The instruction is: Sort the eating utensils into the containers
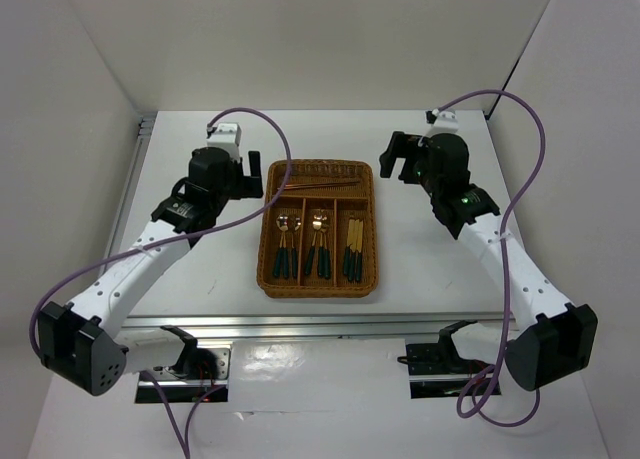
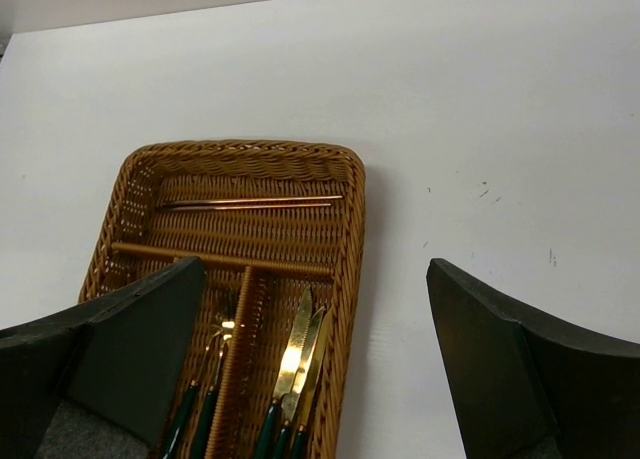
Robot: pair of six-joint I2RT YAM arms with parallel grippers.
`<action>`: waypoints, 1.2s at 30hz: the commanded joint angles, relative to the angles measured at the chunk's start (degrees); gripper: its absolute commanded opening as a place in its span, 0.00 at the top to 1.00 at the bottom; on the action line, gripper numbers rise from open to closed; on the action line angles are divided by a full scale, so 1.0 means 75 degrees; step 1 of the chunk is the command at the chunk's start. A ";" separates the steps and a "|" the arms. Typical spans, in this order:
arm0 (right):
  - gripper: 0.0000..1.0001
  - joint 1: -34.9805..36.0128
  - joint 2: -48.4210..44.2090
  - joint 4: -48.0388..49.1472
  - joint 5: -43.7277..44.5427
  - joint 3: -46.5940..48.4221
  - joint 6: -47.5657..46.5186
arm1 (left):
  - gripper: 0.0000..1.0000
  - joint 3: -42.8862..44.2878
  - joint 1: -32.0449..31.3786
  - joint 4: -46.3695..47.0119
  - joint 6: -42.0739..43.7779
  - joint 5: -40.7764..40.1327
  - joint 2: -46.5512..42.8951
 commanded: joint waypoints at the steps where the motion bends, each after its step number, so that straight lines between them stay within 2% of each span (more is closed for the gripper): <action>1: 0.00 -0.0033 -0.0053 0.0446 0.0279 -0.0103 -0.0066 | 0.00 0.0294 0.0233 0.0241 -0.0054 0.0288 0.0050; 5: 0.00 -0.0033 -0.0134 0.0446 0.0547 -0.0103 -0.0242 | 0.00 0.0224 0.0304 0.0335 -0.0054 0.0487 -0.0032; 16: 0.00 -0.0033 -0.0837 0.0856 0.0361 -0.0654 -0.0172 | 0.00 -0.0151 0.0515 0.0417 0.0028 0.0464 -0.0430; 36: 0.00 -0.0033 -0.0838 0.0716 0.0361 -0.0654 -0.0172 | 0.00 -0.0151 0.0515 0.0417 -0.0042 0.0311 -0.0430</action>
